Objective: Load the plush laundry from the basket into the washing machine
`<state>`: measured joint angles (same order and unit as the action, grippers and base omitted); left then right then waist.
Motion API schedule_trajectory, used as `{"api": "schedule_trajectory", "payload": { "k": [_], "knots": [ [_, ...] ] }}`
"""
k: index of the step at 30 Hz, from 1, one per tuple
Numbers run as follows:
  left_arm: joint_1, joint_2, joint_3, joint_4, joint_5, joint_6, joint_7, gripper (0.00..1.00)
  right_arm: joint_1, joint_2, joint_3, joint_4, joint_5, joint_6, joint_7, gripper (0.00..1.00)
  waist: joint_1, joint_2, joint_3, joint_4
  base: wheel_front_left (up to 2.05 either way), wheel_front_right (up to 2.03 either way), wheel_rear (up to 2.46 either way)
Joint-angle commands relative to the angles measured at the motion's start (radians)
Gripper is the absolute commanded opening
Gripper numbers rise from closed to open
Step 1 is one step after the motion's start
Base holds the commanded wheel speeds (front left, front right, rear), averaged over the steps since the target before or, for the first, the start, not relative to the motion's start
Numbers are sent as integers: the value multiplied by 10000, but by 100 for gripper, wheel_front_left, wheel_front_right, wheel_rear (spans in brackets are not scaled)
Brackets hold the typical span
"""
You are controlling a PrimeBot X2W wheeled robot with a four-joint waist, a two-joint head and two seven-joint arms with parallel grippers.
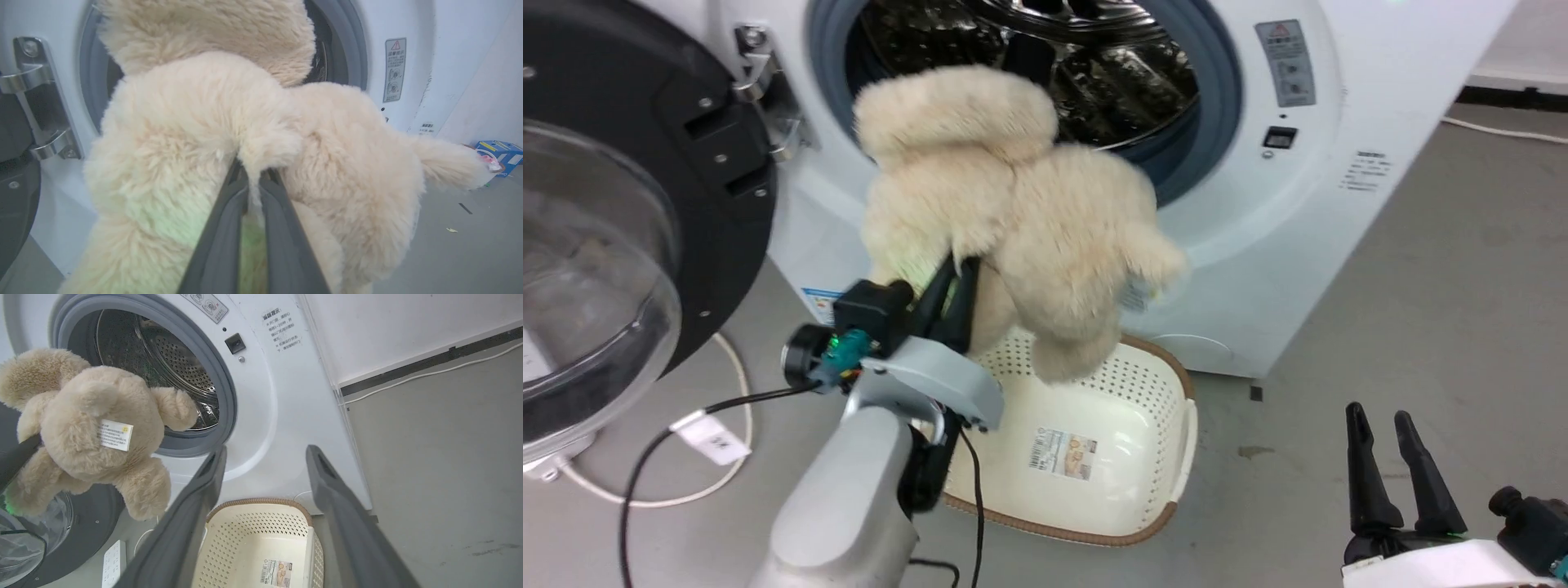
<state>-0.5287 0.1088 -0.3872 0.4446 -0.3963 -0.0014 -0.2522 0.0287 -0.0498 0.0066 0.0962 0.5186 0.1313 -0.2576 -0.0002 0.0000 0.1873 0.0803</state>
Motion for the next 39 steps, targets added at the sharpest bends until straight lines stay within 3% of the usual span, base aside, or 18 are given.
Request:
{"api": "schedule_trajectory", "payload": {
  "k": [1,15,27,39],
  "knots": [
    [65,-8,146,-180,83,41,-93,0,115,-4,0,-38,-43,-6,-42,100,2,0,52,-118,0,0,0],
    [-1750,58,2266,-43,642,-260,-94,0,-564,-4,172,-553,-145,-6,-42,100,2,0,1804,-1687,0,0,0],
    [-3778,841,3564,499,1057,-536,-95,0,-946,-4,366,-1261,92,-6,-42,100,2,0,3649,-2796,0,0,0],
    [-6442,1883,3937,1253,1576,-749,-94,0,-1025,-4,628,-1993,333,-6,-42,100,2,0,5155,-3432,0,0,0]
  ]
}}
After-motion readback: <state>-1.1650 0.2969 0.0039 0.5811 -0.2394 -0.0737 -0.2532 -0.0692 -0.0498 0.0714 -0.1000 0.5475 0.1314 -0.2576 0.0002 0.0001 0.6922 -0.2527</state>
